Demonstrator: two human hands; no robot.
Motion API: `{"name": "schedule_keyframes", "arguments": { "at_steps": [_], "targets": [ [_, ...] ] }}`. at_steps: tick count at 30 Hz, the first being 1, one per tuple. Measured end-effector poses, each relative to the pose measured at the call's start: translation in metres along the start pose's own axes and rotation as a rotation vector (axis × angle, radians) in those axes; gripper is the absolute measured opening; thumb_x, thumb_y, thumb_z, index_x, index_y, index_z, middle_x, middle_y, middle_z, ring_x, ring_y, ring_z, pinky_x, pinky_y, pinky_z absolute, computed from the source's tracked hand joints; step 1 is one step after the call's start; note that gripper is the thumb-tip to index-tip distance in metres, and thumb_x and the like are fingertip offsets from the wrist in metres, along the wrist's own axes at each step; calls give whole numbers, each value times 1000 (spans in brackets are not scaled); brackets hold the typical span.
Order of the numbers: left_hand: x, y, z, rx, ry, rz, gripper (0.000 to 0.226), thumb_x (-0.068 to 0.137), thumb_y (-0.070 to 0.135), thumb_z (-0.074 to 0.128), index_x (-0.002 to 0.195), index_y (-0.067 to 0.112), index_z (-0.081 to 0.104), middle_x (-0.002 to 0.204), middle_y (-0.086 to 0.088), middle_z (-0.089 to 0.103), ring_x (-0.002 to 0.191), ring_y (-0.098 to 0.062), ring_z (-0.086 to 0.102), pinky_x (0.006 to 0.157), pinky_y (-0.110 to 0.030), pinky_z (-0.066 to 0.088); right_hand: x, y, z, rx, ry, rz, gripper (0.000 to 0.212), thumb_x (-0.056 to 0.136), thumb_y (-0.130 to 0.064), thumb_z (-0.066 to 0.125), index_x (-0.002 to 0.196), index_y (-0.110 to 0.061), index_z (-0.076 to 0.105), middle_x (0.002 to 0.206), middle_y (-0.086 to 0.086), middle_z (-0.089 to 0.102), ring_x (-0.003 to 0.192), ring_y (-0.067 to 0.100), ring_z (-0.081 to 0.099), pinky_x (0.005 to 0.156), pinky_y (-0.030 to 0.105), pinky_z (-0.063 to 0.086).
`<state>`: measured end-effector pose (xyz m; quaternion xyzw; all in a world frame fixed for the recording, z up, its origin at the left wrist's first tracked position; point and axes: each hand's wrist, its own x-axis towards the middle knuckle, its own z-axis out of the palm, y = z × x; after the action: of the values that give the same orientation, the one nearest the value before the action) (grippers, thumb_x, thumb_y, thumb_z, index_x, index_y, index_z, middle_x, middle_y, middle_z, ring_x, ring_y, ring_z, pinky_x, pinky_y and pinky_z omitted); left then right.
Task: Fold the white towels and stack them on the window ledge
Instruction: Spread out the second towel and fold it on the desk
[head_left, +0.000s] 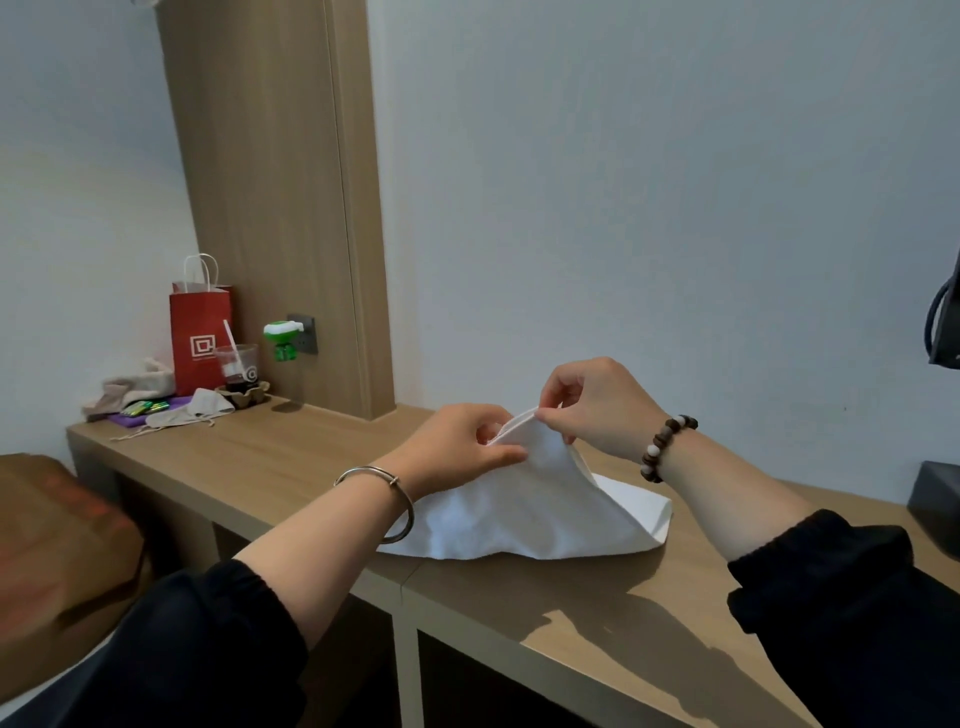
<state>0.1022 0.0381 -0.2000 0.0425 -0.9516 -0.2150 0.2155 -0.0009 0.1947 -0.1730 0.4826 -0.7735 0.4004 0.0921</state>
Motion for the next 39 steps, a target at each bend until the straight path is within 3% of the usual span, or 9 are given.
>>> {"name": "schedule_keyframes", "arguments": {
  "at_steps": [5,9,15,18,20,25,33,37,39],
  "targets": [
    [-1,1,8,-95,70,-12,23,87,32,65,87,10,73,84,-7,71,83,-20,63,75,-34,47,-4,-7,5,29,-87,-18,12,75,-6,69,66,-13,64,48,-8,57,45,9,56,55,21,45],
    [-5,-2,12,-127,163,15,23,88,27,65,77,7,71,65,-5,63,59,-11,48,55,-20,34,-8,-5,3,249,-85,29,19,73,-5,79,76,-12,62,68,0,62,53,8,55,56,18,48],
    [-8,-3,14,-231,188,7,19,91,23,61,79,11,70,76,-10,68,65,-10,53,59,-20,39,-13,8,8,155,-17,99,11,73,-13,79,77,-9,70,70,1,62,56,1,50,57,13,41],
    [-9,-2,16,-256,164,38,18,93,21,58,79,16,68,73,-1,67,66,-4,55,61,-19,41,-15,8,12,219,5,128,6,78,-10,75,74,-9,71,71,0,66,52,-6,53,57,8,44],
    [-10,-1,16,-232,147,45,20,95,21,55,79,17,66,71,4,65,63,-1,53,59,-16,41,-15,8,13,256,8,149,7,79,-9,74,73,-9,71,71,-1,67,53,-6,55,58,7,45],
    [-9,0,15,-145,97,44,25,96,23,51,87,6,67,79,-13,65,74,-25,57,66,-35,44,-14,10,15,211,-21,144,12,79,-8,73,69,-12,69,67,-2,66,64,6,59,67,17,48],
    [-9,-1,19,-41,148,72,24,93,23,56,87,5,69,76,-11,67,74,-26,59,72,-44,47,-6,8,10,58,-132,100,15,79,-8,73,67,-15,66,68,1,63,63,8,55,59,12,42],
    [-9,0,18,4,179,77,31,90,32,57,83,6,71,73,-11,68,71,-25,60,68,-41,46,-5,9,11,236,-182,136,9,78,-14,77,77,-17,68,77,3,69,69,6,60,67,14,46],
    [-8,4,16,25,183,64,29,89,28,62,78,3,70,66,-10,64,64,-23,54,60,-32,40,-3,11,10,236,-210,139,8,77,-16,77,80,-16,70,82,5,70,74,6,60,73,17,47]
  ]
}}
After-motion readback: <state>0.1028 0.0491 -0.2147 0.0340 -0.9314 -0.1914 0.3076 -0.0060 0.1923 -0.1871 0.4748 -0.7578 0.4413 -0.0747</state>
